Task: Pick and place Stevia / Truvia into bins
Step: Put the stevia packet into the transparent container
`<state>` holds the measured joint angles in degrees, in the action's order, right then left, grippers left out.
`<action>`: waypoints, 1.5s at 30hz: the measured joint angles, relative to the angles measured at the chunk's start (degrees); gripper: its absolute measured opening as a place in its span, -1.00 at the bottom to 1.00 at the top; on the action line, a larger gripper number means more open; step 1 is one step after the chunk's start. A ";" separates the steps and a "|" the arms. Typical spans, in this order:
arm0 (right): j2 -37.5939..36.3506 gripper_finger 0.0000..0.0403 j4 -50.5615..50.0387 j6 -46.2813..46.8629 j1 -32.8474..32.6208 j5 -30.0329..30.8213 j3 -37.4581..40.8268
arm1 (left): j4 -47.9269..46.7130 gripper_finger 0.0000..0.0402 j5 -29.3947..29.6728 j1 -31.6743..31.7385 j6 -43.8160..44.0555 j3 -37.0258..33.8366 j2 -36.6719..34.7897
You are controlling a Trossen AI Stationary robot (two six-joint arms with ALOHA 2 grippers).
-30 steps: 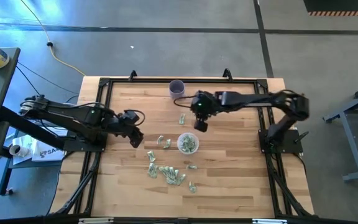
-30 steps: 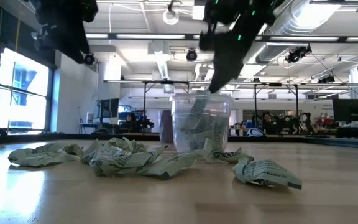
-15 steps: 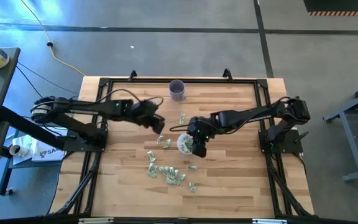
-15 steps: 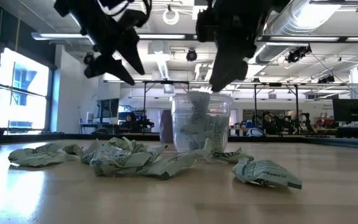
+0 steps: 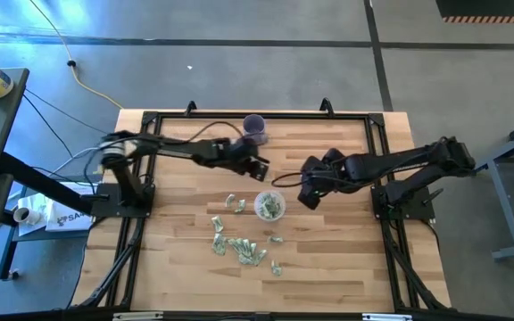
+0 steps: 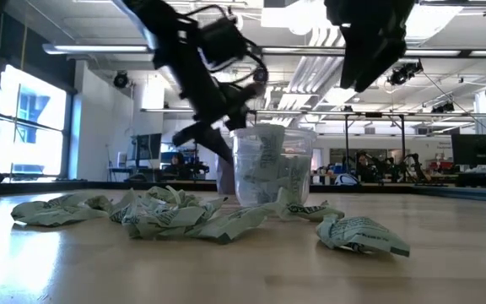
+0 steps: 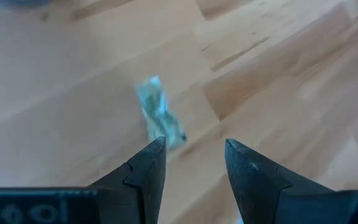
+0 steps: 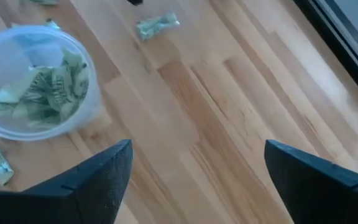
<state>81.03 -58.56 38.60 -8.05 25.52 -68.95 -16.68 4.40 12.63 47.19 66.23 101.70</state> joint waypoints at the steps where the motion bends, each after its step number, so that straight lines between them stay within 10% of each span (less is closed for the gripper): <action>1: 0.00 0.76 -0.41 0.41 0.00 -0.08 0.00 | -2.39 0.00 0.83 -0.08 -0.89 2.53 2.00; 8: -0.04 0.76 -0.89 1.25 0.00 0.74 0.00 | -15.58 0.00 6.20 -0.16 -3.17 16.34 12.41; 20: -0.04 0.76 -1.29 -0.06 2.16 1.53 0.04 | -16.49 -0.03 2.45 0.08 -6.92 17.15 17.96; 29: -0.04 0.76 -2.12 -1.54 3.51 1.81 0.11 | -21.25 -0.80 5.18 0.07 -16.01 17.37 18.51; 38: -0.04 0.70 -2.54 -6.84 3.54 0.56 0.11 | -37.20 -0.82 3.80 -6.74 -24.27 16.69 8.71; 45: -0.07 0.57 -3.51 -13.01 2.67 -1.65 0.55 | -22.16 -0.82 1.83 -14.87 -31.87 16.37 -2.94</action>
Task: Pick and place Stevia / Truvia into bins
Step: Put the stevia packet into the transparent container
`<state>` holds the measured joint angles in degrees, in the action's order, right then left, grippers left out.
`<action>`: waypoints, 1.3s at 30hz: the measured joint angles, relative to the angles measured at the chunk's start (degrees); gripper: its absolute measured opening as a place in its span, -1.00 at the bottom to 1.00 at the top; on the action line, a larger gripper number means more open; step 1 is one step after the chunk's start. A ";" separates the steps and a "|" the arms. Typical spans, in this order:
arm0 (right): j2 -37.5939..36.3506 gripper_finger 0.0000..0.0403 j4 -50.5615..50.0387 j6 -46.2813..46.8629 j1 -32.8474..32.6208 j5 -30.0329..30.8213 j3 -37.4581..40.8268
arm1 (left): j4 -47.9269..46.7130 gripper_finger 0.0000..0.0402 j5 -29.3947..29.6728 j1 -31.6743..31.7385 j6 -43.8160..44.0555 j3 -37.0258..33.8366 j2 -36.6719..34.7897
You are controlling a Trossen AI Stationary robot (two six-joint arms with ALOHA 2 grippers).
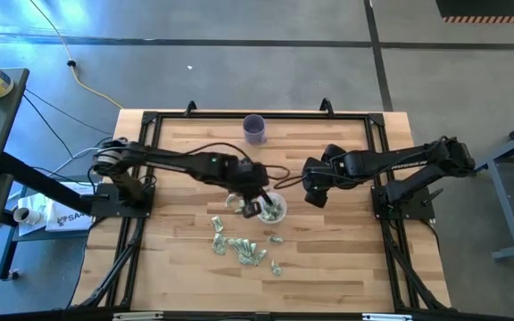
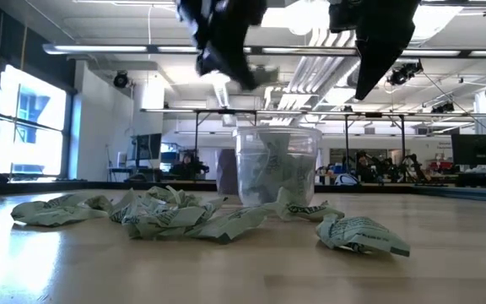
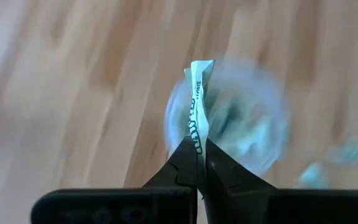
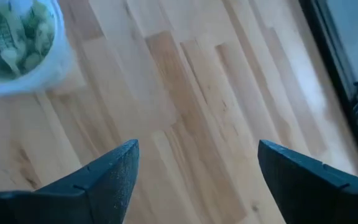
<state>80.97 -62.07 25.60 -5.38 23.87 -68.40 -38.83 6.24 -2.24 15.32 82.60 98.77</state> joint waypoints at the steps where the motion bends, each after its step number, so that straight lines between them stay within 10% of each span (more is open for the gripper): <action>1: 0.00 0.56 -0.01 -0.24 -0.33 0.12 0.00 | 2.46 -0.82 0.02 -0.18 0.08 0.07 -0.51; 10: 0.00 0.53 -1.04 3.29 -5.24 -0.25 -0.02 | 6.45 -0.79 -9.94 -1.60 6.33 -0.14 6.85; 16: 0.00 0.53 -3.58 6.14 -8.39 0.62 -0.02 | 2.22 -0.11 -7.54 -3.78 10.90 0.27 7.92; 23: 0.00 0.52 -3.66 6.96 -9.58 1.24 -0.04 | -25.65 0.50 2.32 -5.38 18.28 3.00 1.44; 27: 0.00 0.52 -3.56 6.32 -9.58 1.61 -0.04 | -34.88 0.51 7.28 -6.12 25.74 -0.42 -2.70; 39: 0.00 0.52 -1.50 4.99 -7.01 2.07 -0.07 | -10.58 0.26 -0.79 -0.58 33.04 -18.13 0.44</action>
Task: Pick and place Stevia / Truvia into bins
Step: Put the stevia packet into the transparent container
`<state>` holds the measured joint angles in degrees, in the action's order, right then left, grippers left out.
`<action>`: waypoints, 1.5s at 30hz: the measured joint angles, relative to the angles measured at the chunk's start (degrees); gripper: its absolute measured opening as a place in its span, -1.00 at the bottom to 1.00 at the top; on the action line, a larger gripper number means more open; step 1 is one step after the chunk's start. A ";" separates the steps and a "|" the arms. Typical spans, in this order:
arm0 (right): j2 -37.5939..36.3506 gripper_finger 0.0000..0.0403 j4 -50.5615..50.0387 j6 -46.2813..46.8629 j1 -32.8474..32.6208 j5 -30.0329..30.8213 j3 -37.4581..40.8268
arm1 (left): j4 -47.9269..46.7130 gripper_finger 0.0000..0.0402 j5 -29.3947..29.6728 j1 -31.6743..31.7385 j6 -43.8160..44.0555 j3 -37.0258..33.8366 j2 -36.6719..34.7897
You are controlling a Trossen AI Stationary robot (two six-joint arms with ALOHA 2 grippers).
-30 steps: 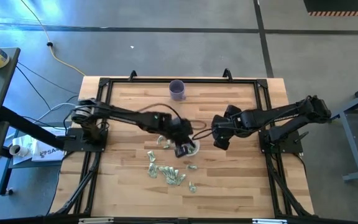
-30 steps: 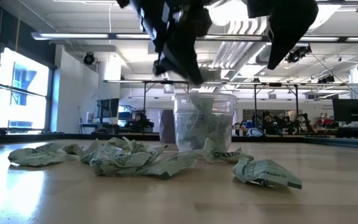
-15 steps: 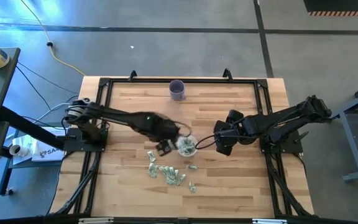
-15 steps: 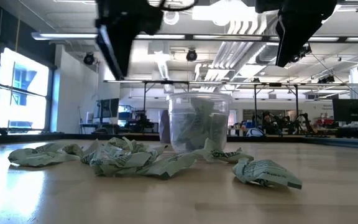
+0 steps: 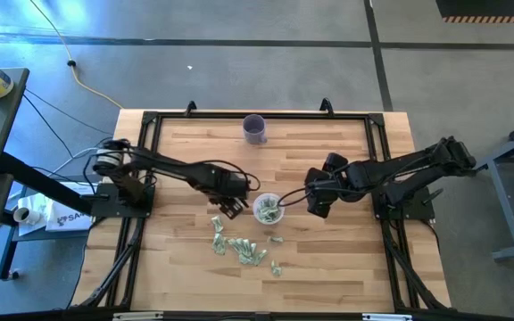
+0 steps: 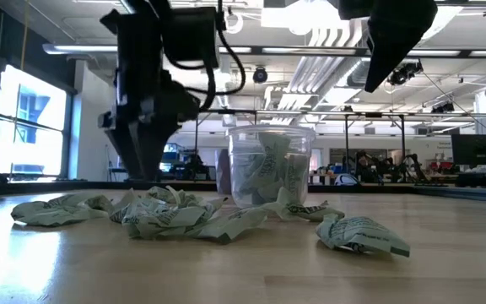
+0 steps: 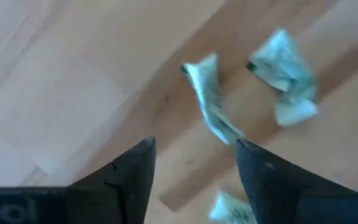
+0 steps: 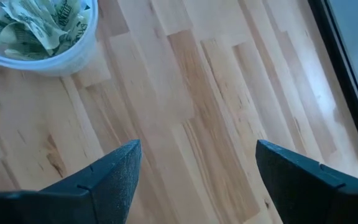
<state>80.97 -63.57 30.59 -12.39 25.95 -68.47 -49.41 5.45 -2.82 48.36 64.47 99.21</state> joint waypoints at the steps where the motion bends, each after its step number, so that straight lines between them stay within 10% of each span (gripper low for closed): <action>1: 0.00 0.52 -0.01 -0.04 0.03 -0.11 0.00 | 0.46 0.23 0.58 0.03 -0.06 -0.35 0.38; 19: 0.00 0.52 -0.77 1.19 1.91 -1.48 0.00 | 10.39 -0.90 1.64 8.92 -11.02 -2.07 2.28; 33: 0.00 0.52 -3.57 1.80 1.85 -1.54 0.00 | 7.97 -0.89 -4.17 4.41 -15.77 11.04 -7.88; 41: 0.00 0.52 -3.61 0.46 1.85 -2.07 0.00 | 16.82 -0.88 -12.49 0.35 -18.14 12.74 -1.24; 45: 0.00 0.52 -4.03 0.48 1.78 -2.22 0.00 | 20.76 -0.55 -12.42 -0.34 -17.81 12.77 2.09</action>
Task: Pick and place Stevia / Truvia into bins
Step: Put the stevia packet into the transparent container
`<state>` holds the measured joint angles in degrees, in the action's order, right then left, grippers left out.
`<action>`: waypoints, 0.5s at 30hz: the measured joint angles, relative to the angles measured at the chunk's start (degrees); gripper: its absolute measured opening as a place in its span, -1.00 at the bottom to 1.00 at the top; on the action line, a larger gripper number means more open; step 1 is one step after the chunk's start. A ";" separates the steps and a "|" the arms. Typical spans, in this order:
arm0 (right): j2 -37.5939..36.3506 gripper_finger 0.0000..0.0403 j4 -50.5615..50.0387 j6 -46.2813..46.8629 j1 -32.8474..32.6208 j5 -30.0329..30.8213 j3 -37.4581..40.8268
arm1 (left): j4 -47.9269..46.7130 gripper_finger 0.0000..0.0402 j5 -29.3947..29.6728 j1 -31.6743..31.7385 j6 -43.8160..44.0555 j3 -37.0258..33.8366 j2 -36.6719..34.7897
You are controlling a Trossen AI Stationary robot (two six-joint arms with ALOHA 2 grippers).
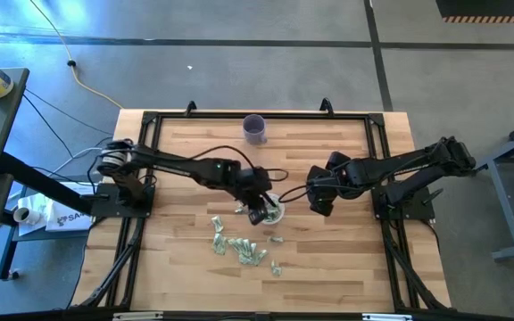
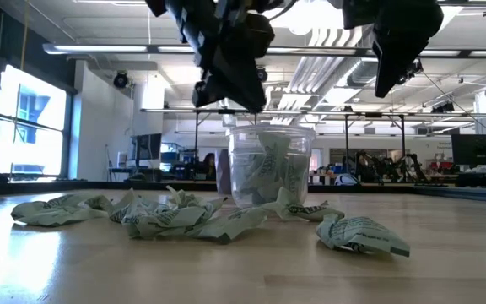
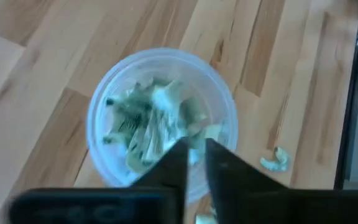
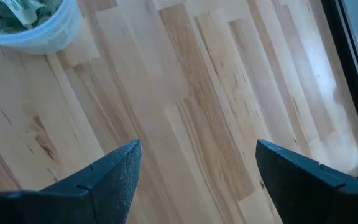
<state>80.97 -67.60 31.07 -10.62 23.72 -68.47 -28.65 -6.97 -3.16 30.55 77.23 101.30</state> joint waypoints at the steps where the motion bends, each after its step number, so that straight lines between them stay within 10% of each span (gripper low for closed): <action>1: 0.00 0.52 -0.26 0.04 -0.06 -0.08 0.00 | 0.44 -0.43 0.21 -0.20 0.39 0.11 0.26; 10: 0.00 0.52 -1.00 0.49 -2.32 0.22 0.00 | -29.07 0.43 10.88 -2.76 9.39 1.74 -4.69; 15: 0.00 0.52 -1.00 1.05 -2.31 1.14 -0.01 | -21.12 0.53 9.66 -4.69 15.13 -4.66 -4.73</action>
<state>80.97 -68.60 32.12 -12.93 24.86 -68.48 -49.77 2.69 -7.85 45.69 72.58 96.57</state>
